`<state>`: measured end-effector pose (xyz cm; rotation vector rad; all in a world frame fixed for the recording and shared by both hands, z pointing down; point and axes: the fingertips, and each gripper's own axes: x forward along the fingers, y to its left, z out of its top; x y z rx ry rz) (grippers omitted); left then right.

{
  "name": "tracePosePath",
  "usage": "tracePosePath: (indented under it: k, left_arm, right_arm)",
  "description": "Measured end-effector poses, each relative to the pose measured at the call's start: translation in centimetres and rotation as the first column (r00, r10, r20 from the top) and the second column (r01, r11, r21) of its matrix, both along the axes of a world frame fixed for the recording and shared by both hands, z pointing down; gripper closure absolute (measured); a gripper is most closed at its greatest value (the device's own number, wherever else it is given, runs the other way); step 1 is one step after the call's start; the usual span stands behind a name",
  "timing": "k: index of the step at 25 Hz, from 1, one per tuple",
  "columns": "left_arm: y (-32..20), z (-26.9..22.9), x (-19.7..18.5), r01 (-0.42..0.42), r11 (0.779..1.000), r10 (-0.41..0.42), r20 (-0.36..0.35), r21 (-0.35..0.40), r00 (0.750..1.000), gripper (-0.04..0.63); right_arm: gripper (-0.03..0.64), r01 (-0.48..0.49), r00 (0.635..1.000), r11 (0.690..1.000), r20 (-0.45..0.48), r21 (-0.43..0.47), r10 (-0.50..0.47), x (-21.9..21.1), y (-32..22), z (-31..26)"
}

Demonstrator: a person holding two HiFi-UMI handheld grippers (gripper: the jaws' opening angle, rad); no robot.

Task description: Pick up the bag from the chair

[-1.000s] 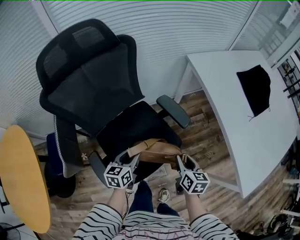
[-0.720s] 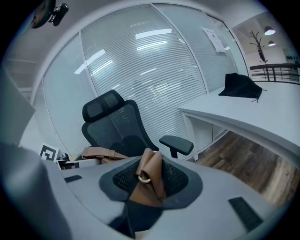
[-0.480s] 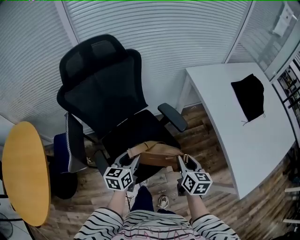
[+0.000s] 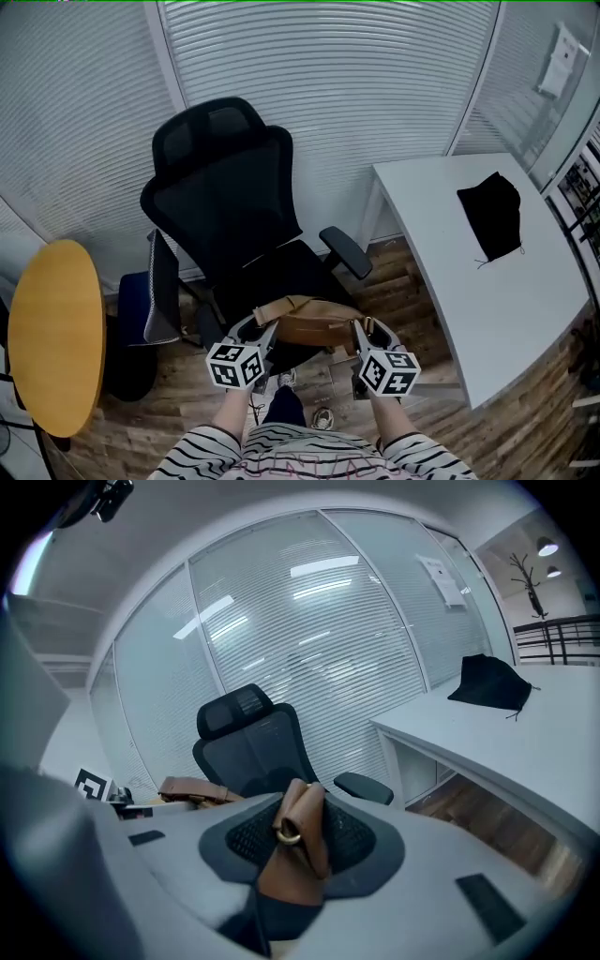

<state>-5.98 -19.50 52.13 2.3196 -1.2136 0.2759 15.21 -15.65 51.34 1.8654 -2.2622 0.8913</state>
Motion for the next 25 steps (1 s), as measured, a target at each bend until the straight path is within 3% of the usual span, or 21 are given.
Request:
tracePosePath:
  k: [25]
  left_arm:
    - [8.9,-7.3,-3.8,0.112,0.985,-0.111,-0.016,0.130,0.994,0.428]
  right_arm:
    - [0.479,0.123,0.992,0.985,-0.002,0.118,-0.124,-3.2,6.7,-7.2]
